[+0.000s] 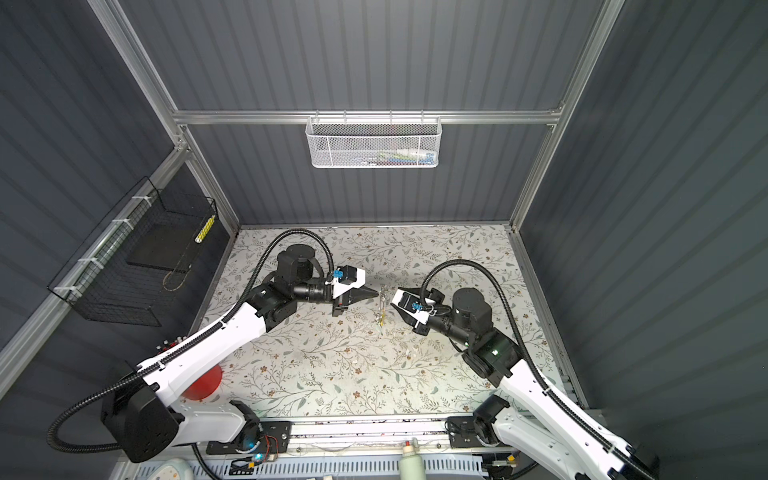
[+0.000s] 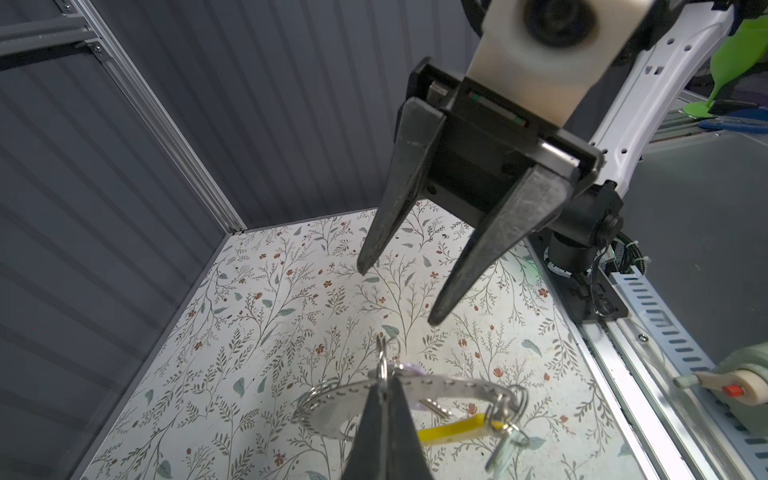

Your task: Put the keys on the keyring

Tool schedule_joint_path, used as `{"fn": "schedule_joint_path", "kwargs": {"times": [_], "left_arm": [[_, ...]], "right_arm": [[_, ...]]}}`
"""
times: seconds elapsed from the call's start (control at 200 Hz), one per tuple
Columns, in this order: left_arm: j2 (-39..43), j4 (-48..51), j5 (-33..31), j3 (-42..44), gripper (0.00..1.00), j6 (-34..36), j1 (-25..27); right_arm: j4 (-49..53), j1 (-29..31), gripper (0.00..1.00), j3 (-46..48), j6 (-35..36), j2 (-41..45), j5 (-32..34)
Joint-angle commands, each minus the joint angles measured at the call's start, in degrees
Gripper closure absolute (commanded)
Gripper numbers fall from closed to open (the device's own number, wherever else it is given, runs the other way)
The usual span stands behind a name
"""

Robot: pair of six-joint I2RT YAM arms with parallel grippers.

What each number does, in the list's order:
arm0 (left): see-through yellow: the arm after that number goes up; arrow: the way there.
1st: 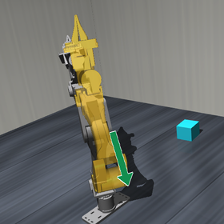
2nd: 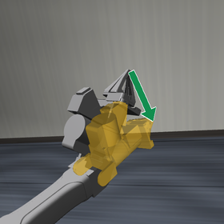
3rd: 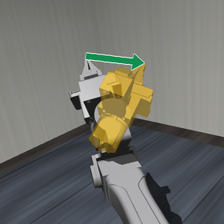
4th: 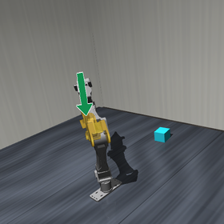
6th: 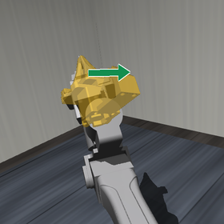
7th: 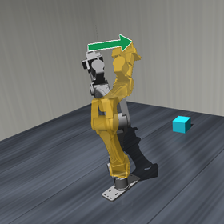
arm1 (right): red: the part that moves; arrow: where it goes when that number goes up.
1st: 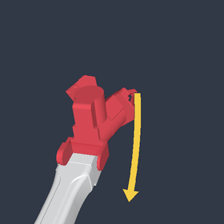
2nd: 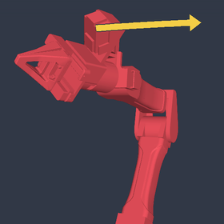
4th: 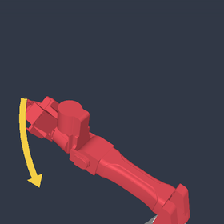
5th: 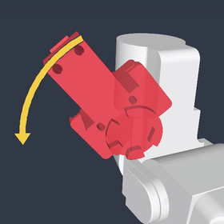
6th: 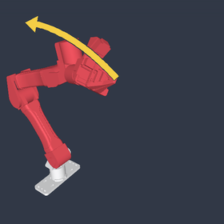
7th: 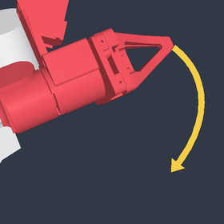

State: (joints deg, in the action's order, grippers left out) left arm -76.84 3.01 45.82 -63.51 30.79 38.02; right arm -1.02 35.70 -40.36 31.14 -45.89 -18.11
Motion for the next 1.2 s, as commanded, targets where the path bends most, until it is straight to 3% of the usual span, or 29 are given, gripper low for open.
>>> {"fn": "schedule_joint_path", "kwargs": {"times": [0.0,0.475,1.196], "left_arm": [[-0.33,-3.61,3.28,-0.1,1.0,-2.05,-0.34],[0.46,-4.15,4.79,0.13,1.0,-2.57,-0.26],[0.99,-1.95,5.37,-1.18,1.0,-0.66,-0.13]], "right_arm": [[-2.07,-0.1,0.57,-1.99,-5.6,-0.05,-2.99],[-4.77,-2.3,0.74,-3.76,-11.06,-3.04,-9.67],[3.56,-2.32,0.81,-7.88,-7.25,-7.1,-13.12]]}}
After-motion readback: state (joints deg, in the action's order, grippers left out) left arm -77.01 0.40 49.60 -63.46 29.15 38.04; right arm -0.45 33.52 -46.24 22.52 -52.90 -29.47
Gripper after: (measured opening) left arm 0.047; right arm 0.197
